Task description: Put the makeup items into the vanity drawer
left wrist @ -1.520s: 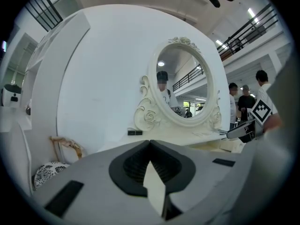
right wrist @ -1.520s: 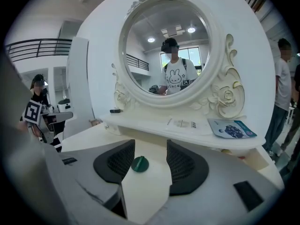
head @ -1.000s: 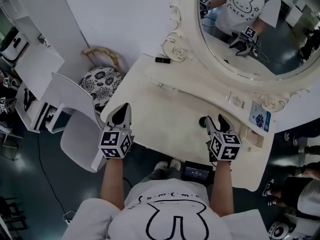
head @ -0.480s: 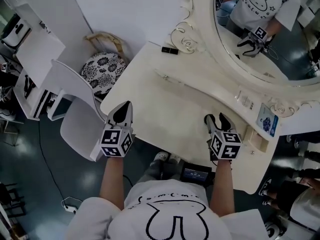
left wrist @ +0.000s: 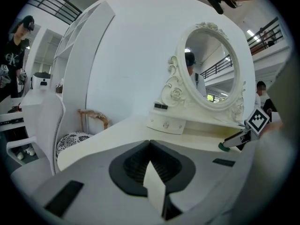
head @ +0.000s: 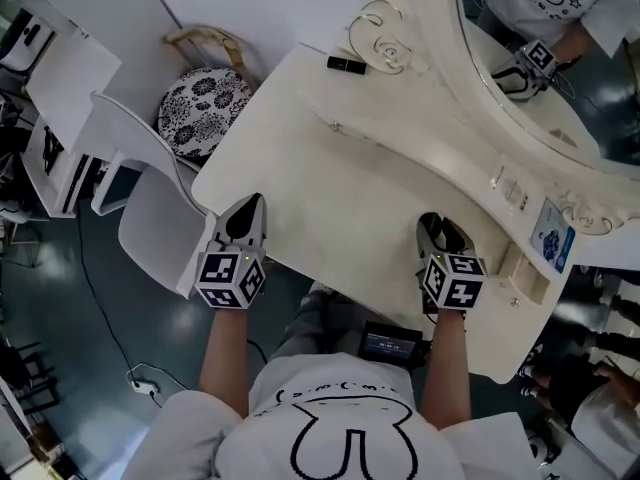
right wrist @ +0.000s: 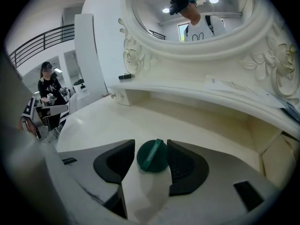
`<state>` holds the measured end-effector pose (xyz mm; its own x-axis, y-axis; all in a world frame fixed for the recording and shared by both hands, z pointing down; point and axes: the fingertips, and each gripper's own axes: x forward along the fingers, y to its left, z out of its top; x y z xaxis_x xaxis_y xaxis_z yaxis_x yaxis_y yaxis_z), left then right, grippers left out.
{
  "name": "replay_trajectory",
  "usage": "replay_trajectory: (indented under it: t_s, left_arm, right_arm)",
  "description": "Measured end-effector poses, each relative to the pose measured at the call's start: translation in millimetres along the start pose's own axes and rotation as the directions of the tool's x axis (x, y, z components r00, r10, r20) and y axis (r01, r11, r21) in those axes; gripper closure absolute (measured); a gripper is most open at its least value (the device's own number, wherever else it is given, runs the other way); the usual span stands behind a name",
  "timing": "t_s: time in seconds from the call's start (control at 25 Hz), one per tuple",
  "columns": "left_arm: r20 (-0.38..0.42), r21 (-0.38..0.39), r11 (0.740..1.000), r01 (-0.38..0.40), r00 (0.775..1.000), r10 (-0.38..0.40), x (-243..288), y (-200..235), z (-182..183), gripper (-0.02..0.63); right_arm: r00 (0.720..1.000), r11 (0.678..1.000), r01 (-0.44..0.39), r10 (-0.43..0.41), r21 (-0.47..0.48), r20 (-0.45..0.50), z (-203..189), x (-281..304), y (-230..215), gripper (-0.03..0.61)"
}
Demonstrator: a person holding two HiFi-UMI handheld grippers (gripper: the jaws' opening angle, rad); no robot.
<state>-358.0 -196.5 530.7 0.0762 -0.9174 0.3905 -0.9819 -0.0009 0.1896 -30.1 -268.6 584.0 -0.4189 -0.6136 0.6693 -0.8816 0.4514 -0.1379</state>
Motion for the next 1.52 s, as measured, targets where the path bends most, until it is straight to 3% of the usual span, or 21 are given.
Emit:
replay_trajectory:
  t_s: [0.28, 0.44, 0.52, 0.56, 0.6, 1.0, 1.2, 1.52]
  left_arm:
    - [-0.005, -0.010, 1.000, -0.006, 1.000, 0.006, 3.4, -4.1, -6.2, 0.600]
    - [-0.007, -0.006, 1.000, -0.009, 1.000, 0.009, 3.3, -7.6, -8.2, 0.600]
    - [-0.007, -0.003, 1.000, -0.010, 1.000, 0.010, 2.9, -8.0, -7.5, 0.600]
    - [-0.006, -0.002, 1.000, -0.011, 1.000, 0.011, 2.5, -7.6, -6.8, 0.600]
    - [-0.004, -0.001, 1.000, -0.013, 1.000, 0.013, 2.2, -7.0, -5.9, 0.600]
    - [0.033, 0.024, 1.000, 0.006, 0.999, -0.007, -0.6, -11.7, 14.2, 0.600]
    - [0.075, 0.038, 0.999, 0.023, 0.997, -0.026, -3.6, -17.9, 34.9, 0.600]
    - [0.142, 0.069, 0.995, 0.068, 0.987, -0.077, -5.7, -32.5, 69.1, 0.600]
  right_arm:
    - [0.999, 0.995, 0.034, -0.038, -0.094, -0.033, -12.3, 8.3, -1.1, 0.390]
    - [0.999, 0.996, 0.038, -0.041, -0.086, -0.036, -12.8, 8.5, -2.1, 0.358]
    - [0.997, 0.995, 0.056, -0.059, -0.080, -0.041, -12.5, 8.0, -5.6, 0.377]
    - [0.996, 0.994, 0.073, -0.077, -0.078, -0.044, -12.3, 7.5, -9.2, 0.416]
    - [0.995, 0.993, 0.087, -0.091, -0.078, -0.047, -12.2, 7.0, -12.9, 0.511]
    - [0.995, 0.996, 0.090, -0.091, -0.019, -0.051, -6.1, -3.9, -15.7, 0.520]
    - [0.996, 0.996, 0.087, -0.087, 0.000, -0.017, 5.9, -17.8, -15.6, 0.518]
    - [0.991, 0.997, 0.072, -0.071, -0.005, 0.114, 46.2, -46.6, -8.5, 0.517]
